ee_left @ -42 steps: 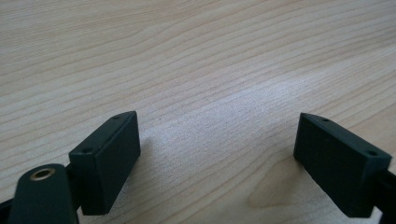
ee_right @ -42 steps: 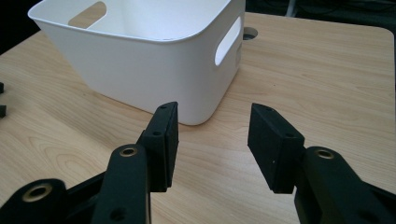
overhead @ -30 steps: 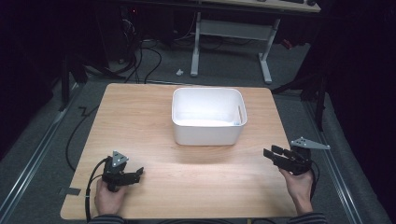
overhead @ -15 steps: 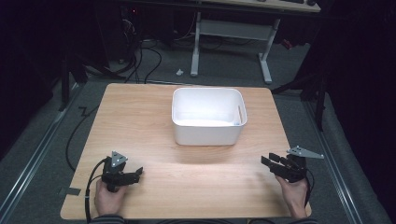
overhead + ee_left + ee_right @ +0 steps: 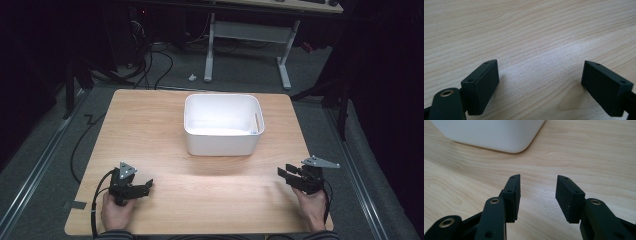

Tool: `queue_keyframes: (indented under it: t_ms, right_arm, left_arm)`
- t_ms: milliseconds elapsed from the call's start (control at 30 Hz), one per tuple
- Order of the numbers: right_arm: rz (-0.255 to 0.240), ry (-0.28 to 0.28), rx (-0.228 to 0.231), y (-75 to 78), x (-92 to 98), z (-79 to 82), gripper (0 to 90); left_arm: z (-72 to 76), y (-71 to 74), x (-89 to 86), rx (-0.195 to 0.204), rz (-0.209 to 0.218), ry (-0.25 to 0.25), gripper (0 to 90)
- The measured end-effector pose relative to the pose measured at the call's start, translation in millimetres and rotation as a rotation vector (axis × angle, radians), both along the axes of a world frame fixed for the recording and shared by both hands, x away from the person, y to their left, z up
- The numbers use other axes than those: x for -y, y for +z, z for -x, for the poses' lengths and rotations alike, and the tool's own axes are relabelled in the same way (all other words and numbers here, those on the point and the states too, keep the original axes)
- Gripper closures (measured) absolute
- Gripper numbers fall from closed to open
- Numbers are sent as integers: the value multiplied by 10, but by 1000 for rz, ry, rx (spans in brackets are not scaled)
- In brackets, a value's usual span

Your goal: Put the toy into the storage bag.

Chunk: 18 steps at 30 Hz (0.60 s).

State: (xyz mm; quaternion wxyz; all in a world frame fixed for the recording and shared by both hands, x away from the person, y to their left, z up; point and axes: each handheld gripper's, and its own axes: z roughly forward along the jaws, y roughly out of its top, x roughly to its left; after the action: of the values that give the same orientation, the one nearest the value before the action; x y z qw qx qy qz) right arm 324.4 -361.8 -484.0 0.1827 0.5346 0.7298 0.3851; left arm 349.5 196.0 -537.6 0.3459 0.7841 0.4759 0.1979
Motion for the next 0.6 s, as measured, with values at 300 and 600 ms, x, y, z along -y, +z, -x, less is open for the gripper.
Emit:
queue_keyframes:
  t_ms: [300, 600]
  right_arm:
    - [22, -7, -17, -127, -73, -66, 557]
    - [67, 19, -33, -241, -227, -154, 539]
  left_arm:
    - [1, 0, 0, 0, 0, -1, 149]
    - [-7, 2, -9, -4, 6, -1, 149]
